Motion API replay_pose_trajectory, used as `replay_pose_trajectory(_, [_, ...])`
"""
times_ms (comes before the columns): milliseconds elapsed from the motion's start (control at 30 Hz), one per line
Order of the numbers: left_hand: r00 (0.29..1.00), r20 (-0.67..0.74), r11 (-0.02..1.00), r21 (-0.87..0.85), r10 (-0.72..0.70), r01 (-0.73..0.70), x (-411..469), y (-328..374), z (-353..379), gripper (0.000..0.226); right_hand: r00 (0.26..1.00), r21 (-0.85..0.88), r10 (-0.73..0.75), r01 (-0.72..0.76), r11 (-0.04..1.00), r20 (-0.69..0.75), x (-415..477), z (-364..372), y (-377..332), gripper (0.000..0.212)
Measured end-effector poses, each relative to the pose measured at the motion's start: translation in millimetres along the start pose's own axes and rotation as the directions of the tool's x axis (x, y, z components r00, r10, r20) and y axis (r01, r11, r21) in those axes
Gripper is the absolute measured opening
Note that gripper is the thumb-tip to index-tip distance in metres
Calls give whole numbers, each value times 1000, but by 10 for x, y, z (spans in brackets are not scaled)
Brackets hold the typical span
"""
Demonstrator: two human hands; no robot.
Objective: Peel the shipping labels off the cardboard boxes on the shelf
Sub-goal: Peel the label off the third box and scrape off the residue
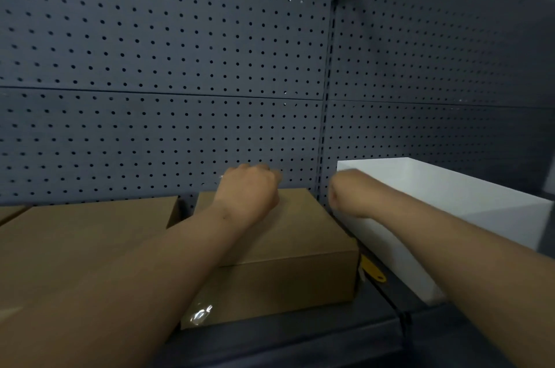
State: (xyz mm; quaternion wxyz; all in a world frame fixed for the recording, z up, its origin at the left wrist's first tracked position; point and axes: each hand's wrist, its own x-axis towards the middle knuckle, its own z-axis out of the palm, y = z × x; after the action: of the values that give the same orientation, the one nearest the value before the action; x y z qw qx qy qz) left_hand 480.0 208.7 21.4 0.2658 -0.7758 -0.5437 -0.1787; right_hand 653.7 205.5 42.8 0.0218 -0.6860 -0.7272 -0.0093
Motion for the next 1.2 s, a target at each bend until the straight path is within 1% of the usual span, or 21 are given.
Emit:
replay_pose_trajectory(33, [1000,-14,1000,-8,8,-8,51,59,-16,31,999,50,1,1,999,-42,-8,-103,69,42])
replay_pose_trajectory(133, [996,-73,998,-38,52,-55,211,297,-87,43,982,173,32,1,985,-185,-40,-393,360,41])
replay_pose_trajectory(200, [989,-127,994,-60,78,-86,323,496,-154,43,960,231,97,-35,972,-263,-47,-514,639,40])
replay_pose_trajectory(267, [982,-167,989,-108,84,-103,449,704,-225,42,935,287,180,-89,954,-307,-53,-557,947,42])
replay_pose_trajectory(333, [984,-163,965,-240,70,-108,588,919,-288,41,905,317,257,-147,937,-339,-78,-563,1207,43])
replay_pose_trajectory(400, [984,-166,921,-369,66,-124,724,1140,-333,39,893,331,309,-198,923,-328,-106,-527,1396,42])
replay_pose_trajectory(433, [980,-185,907,-398,70,-140,794,1249,-342,37,888,329,329,-221,918,-321,-106,-504,1478,40])
replay_pose_trajectory(533, [964,-249,884,-426,87,-190,1010,1527,-333,34,870,327,363,-255,910,-334,-107,-464,1664,24])
replay_pose_trajectory(600, [959,-254,857,-461,122,-231,1146,1689,-299,29,863,335,373,-259,906,-340,-121,-459,1739,24])
replay_pose_trajectory(700, [959,-228,768,-579,168,-272,1321,1892,-227,18,852,362,368,-233,903,-372,-138,-457,1821,20])
replay_pose_trajectory(733, [958,-222,753,-596,182,-281,1377,1949,-191,17,847,370,367,-223,902,-384,-138,-454,1850,21])
replay_pose_trajectory(800, [962,-187,767,-581,200,-272,1473,2041,-118,14,846,381,358,-204,902,-395,-127,-433,1909,26])
replay_pose_trajectory(933, [976,-120,828,-517,181,-217,1582,2147,16,16,848,382,349,-193,904,-399,-87,-366,2034,25])
replay_pose_trajectory(1000, [975,-74,867,-446,210,-221,1607,2166,94,22,849,370,359,-213,904,-388,-64,-331,2103,21])
replay_pose_trajectory(1067, [969,-46,898,-367,241,-241,1637,2179,160,33,855,369,364,-225,902,-368,-42,-305,2144,19])
replay_pose_trajectory(1133, [965,-34,898,-360,259,-253,1664,2190,206,43,861,374,365,-227,899,-355,-8,-286,2160,23])
replay_pose_trajectory(1200, [961,-2,900,-351,277,-260,1683,2192,225,45,865,375,367,-233,897,-343,31,-262,2163,24])
